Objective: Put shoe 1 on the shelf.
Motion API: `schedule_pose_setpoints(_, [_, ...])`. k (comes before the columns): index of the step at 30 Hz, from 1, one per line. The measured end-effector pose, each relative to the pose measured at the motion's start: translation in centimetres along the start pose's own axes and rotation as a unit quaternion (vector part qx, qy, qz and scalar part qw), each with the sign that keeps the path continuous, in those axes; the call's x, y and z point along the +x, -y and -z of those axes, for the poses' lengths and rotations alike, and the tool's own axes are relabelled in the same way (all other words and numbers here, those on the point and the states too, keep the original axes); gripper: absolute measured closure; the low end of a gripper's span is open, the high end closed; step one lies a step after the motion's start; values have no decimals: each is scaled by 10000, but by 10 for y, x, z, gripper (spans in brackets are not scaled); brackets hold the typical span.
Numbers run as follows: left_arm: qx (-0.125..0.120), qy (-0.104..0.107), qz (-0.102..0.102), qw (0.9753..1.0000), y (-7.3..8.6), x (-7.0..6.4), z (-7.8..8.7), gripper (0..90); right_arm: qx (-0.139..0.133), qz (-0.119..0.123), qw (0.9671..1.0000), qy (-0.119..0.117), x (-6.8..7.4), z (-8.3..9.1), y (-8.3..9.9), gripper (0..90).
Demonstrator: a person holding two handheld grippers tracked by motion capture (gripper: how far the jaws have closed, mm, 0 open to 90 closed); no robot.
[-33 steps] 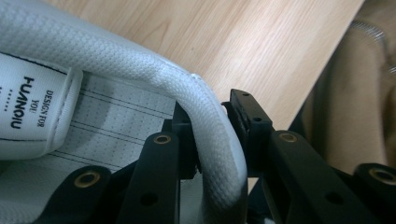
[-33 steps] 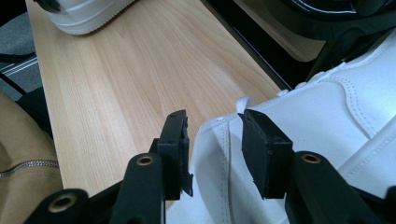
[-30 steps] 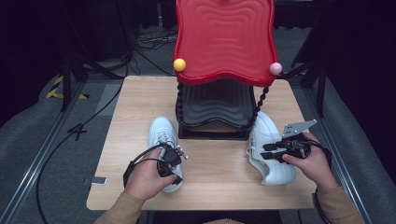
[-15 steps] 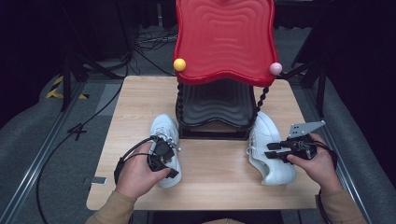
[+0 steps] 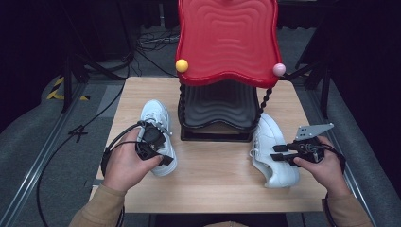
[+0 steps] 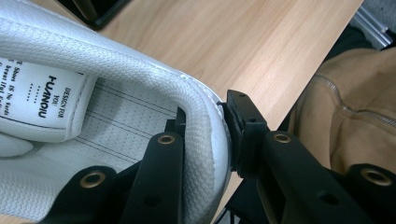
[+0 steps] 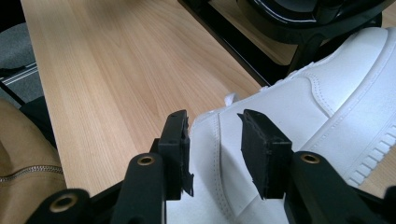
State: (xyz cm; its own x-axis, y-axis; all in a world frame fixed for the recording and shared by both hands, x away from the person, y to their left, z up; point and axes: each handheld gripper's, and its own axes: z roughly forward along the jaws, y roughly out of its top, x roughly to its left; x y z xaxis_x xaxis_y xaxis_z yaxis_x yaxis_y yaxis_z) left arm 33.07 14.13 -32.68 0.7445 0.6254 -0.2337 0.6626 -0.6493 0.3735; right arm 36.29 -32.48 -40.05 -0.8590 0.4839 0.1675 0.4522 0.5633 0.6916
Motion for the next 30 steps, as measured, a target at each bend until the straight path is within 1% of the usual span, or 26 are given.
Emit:
schedule_pose_setpoints(2, [-63, 52, 41, 10000, -4, 2, 6, 761, -27, 19, 10000, -8, 0, 1, -1, 620])
schedule_pose_setpoints(4, [-63, 52, 41, 10000, -4, 2, 6, 760, -41, 20, 10000, -28, 1, 1, -1, 620])
schedule_pose_setpoints(5, [-89, 67, 34, 9999, -9, 2, 12, 758, -59, 36, 10000, -35, 2, 3, -3, 620])
schedule_pose_setpoints(7, [-100, 75, 24, 9999, -11, 3, 14, 758, -76, 47, 10000, -41, 2, 3, -3, 620])
schedule_pose_setpoints(9, [-170, 63, 39, 9998, -15, 3, 19, 757, -77, 46, 10000, -38, 2, 3, -3, 620])
schedule_pose_setpoints(10, [-262, 31, 5, 9997, -17, 3, 22, 756, -78, 40, 10000, -36, 2, 3, -3, 620])
schedule_pose_setpoints(13, [-363, -79, 28, 9993, -23, 3, 31, 756, -76, 36, 10000, -45, 2, 4, -3, 620])
schedule_pose_setpoints(14, [-366, -143, 23, 9992, -27, 3, 34, 757, -82, 43, 9999, -48, 2, 4, -3, 619])
schedule_pose_setpoints(15, [-366, -143, 23, 9992, -27, 3, 34, 756, -82, 43, 9999, -48, 2, 4, -3, 619])
schedule_pose_setpoints(16, [-396, -159, 22, 9991, -29, 3, 38, 756, -86, 43, 9999, -50, 2, 4, -3, 619])
schedule_pose_setpoints(17, [-376, -199, -3, 9991, -32, 2, 41, 756, -93, 38, 9999, -51, 1, 4, -3, 620])
schedule_pose_setpoints(18, [-434, -240, -4, 9988, -35, 1, 46, 754, -106, 40, 9999, -47, 1, 5, -3, 620])
schedule_pose_setpoints(19, [-419, -256, -13, 9988, -37, 1, 49, 754, -110, 49, 9999, -41, 1, 5, -3, 620])
schedule_pose_setpoints(21, [-477, -318, -45, 9983, -42, 0, 58, 753, -118, 44, 9999, -52, 0, 6, -3, 620])
schedule_pose_setpoints(22, [-519, -392, -79, 9979, -44, -1, 63, 753, -124, 40, 9999, -56, 0, 6, -3, 620])
schedule_pose_setpoints(25, [-598, -519, -130, 9968, -48, -3, 75, 751, -136, 85, 9999, -50, 0, 7, -4, 620])
schedule_pose_setpoints(26, [-612, -561, -145, 9964, -49, -4, 79, 751, -142, 92, 9998, -58, 0, 7, -4, 620])
schedule_pose_setpoints(27, [-612, -561, -145, 9964, -49, -4, 79, 751, -144, 104, 9998, -62, 0, 7, -4, 620])
schedule_pose_setpoints(30, [-629, -680, -188, 9955, -55, -6, 90, 750, -144, 127, 9998, -90, 1, 6, -5, 620])
